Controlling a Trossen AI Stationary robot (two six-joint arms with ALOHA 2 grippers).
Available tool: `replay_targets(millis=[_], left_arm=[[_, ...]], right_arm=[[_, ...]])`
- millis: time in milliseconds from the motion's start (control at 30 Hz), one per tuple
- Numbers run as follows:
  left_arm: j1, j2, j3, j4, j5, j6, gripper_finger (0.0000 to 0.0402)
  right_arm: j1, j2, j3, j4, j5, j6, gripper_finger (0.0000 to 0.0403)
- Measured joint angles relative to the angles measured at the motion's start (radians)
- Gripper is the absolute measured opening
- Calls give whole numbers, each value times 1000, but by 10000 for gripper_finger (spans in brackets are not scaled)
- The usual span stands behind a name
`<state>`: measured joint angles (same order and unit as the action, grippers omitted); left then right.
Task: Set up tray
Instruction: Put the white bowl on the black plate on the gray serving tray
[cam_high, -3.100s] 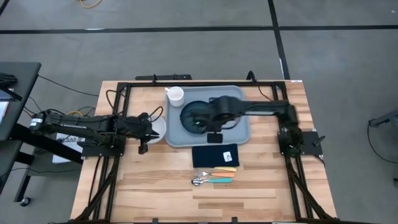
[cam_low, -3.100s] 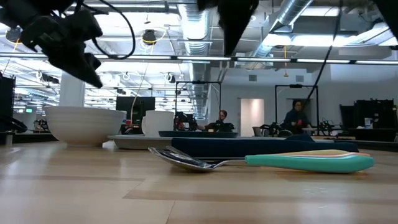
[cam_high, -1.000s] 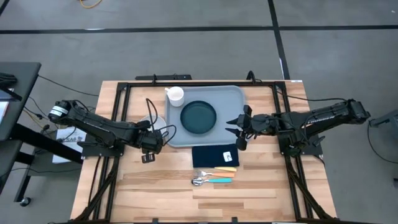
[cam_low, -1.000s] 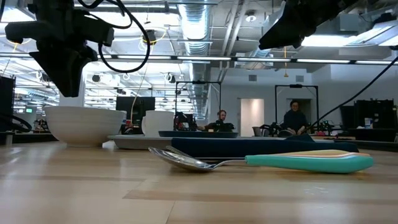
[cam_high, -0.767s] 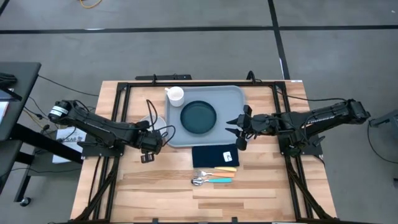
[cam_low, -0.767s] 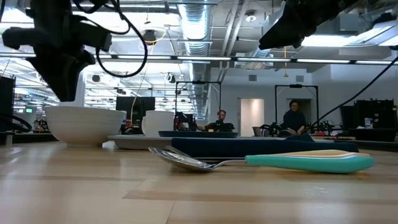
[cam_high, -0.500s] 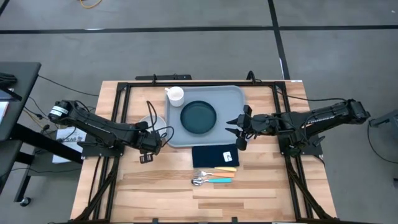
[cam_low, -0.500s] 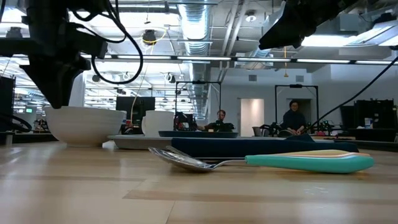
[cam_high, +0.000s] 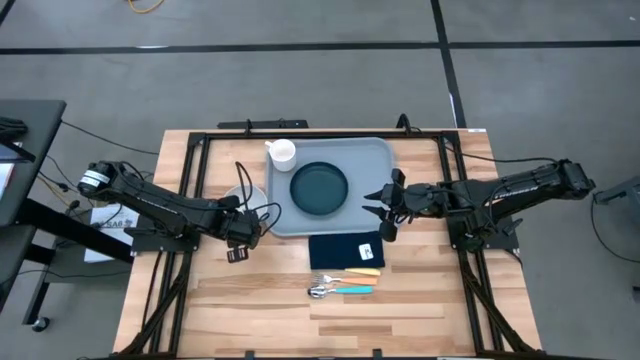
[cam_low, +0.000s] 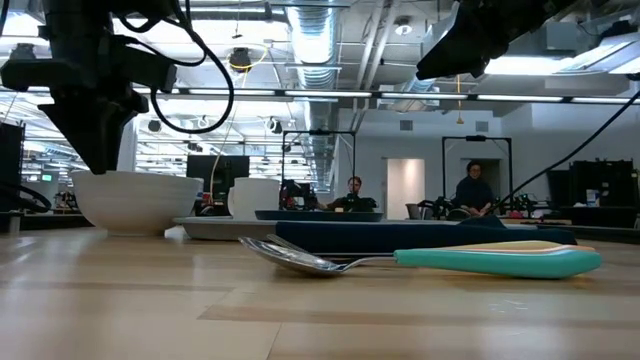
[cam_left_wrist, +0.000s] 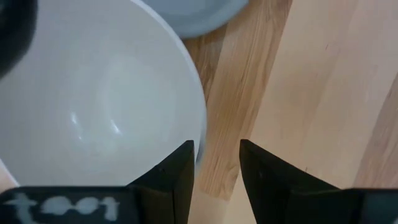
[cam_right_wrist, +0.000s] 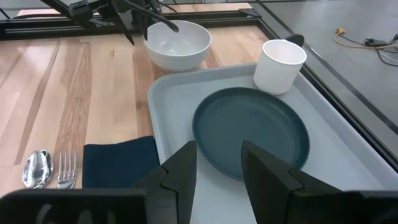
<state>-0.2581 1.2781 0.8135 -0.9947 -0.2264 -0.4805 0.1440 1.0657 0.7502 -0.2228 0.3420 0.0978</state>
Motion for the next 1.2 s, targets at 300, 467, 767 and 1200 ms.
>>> replay_targets(millis=[300, 467, 767, 1200], left_arm=[[0, 0, 0, 0, -25, 9, 116], [0, 0, 0, 0, -25, 13, 116], [0, 0, 0, 10, -45, 13, 116], [0, 0, 0, 19, -48, -4, 116]], right_arm=[[0, 0, 0, 0, 0, 0, 118], [0, 0, 0, 0, 0, 0, 118], [0, 0, 0, 0, 0, 0, 118], [0, 0, 0, 0, 0, 1, 118]])
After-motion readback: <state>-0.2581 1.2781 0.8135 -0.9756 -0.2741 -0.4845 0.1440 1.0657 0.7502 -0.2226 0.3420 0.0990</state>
